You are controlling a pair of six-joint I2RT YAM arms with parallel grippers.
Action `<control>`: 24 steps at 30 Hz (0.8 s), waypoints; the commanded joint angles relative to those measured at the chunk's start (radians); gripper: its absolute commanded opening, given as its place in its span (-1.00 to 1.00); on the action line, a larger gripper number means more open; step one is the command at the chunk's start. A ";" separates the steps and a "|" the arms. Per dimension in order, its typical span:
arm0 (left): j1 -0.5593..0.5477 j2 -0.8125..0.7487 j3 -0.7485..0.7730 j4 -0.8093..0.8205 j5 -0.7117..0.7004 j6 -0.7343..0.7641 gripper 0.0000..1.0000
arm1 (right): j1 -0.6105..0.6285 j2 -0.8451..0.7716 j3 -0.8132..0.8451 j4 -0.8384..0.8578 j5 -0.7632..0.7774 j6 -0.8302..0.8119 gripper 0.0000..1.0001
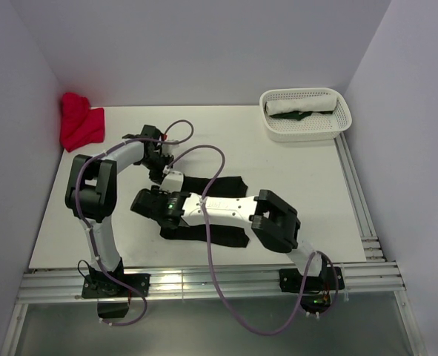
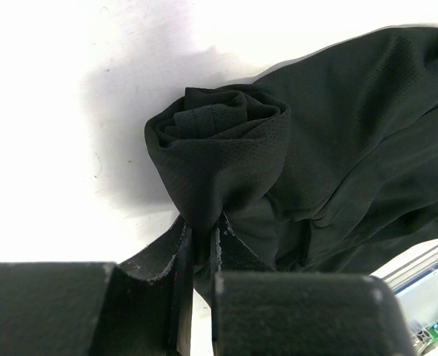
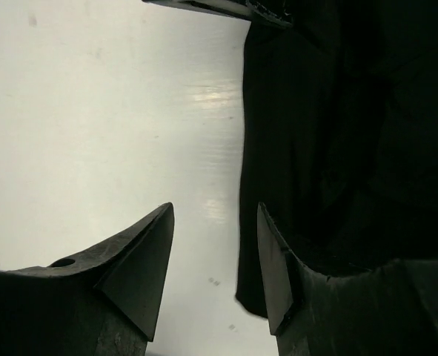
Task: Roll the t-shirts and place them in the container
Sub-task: Roll the tshirt
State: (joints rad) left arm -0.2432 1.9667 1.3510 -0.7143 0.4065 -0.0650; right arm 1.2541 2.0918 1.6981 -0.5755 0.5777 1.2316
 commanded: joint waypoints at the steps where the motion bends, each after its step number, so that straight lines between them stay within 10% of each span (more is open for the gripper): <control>1: -0.021 -0.011 0.034 -0.025 -0.041 -0.002 -0.92 | 0.005 0.065 0.087 -0.168 0.093 -0.053 0.12; 24: -0.038 0.034 0.099 -0.070 -0.054 0.011 -0.70 | 0.008 0.157 0.052 -0.159 -0.018 -0.073 0.06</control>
State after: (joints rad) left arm -0.2749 1.9850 1.4082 -0.7753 0.3603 -0.0647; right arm 1.2572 2.2223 1.7584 -0.6964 0.5732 1.1511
